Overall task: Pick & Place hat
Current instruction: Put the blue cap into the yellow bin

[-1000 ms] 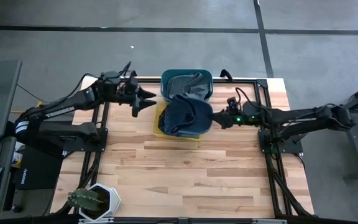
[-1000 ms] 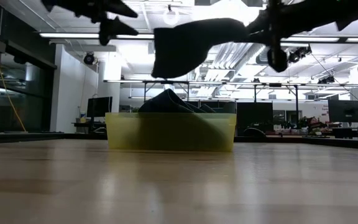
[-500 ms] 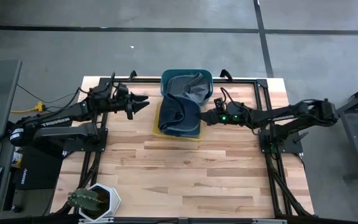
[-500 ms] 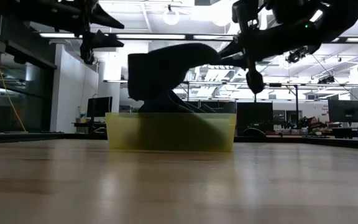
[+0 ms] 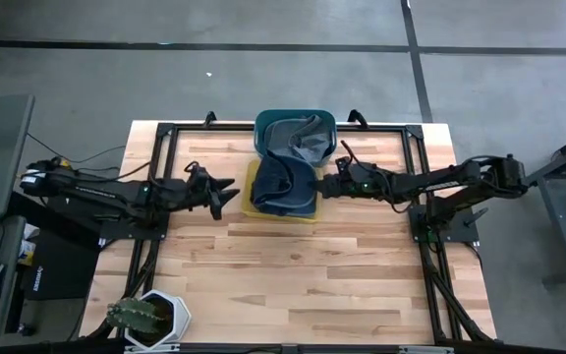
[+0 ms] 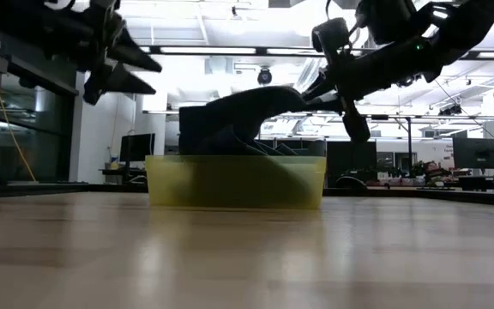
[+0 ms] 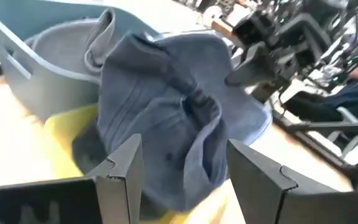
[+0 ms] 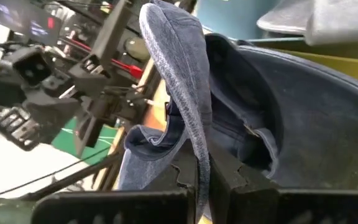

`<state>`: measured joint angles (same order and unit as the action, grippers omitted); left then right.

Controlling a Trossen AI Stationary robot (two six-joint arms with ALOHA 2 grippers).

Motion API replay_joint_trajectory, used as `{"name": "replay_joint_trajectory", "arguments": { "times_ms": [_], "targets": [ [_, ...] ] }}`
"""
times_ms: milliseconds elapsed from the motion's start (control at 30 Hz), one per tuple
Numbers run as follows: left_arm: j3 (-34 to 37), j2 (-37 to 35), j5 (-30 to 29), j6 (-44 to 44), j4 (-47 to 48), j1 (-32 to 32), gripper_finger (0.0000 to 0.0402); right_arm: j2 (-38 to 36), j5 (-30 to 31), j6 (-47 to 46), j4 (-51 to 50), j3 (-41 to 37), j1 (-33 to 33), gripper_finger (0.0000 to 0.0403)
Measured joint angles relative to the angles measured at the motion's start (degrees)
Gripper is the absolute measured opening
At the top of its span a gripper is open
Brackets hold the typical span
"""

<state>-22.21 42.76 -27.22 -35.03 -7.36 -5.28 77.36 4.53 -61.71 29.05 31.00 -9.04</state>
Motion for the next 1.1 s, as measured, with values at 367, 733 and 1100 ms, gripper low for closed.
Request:
{"name": "replay_joint_trajectory", "arguments": {
  "times_ms": [367, 733, 1100],
  "targets": [
    [6.5, -6.4, -0.5, -1.2, -3.5, -0.7, 0.0177, 0.0, 0.3, -4.4, -6.2, 0.0, -1.5, 0.0005],
    [16.6, -11.9, 3.2, -2.3, -18.0, -0.7, 0.0177, 3.7, 0.6, -10.3, -7.2, 0.7, -1.6, 0.0005],
    [20.8, -13.8, 7.2, -2.7, -26.3, -0.7, 0.0177, 12.4, -1.5, -10.0, -23.0, 13.6, -0.7, 0.0005]
  ]
}}
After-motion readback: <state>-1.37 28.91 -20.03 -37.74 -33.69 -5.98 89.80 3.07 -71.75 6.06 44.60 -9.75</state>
